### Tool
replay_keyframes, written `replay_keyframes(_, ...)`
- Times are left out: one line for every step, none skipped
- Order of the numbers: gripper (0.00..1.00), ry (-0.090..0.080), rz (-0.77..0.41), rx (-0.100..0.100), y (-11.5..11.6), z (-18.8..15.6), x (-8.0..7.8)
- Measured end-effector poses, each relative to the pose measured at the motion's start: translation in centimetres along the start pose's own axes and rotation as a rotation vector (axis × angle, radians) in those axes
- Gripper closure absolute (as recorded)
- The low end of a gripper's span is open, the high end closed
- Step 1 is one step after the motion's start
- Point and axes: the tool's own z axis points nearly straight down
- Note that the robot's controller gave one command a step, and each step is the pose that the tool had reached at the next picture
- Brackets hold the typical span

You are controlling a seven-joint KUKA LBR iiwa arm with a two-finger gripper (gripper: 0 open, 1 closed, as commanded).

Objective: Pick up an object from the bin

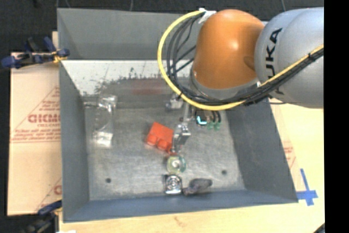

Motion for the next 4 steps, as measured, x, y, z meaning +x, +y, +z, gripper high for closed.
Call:
replay_keyframes(0.00, -0.001, -0.189, 0.002, -3.5, 13.3, -3.1)
replay_keyframes(0.00, -0.016, -0.322, -0.003, -3.7, 15.9, -3.3)
replay_keyframes(1.00, -0.001, -0.321, -0.003, -3.8, 15.9, -3.1)
replay_keyframes(1.00, -0.013, -0.685, 0.004, -2.4, 2.2, -1.1)
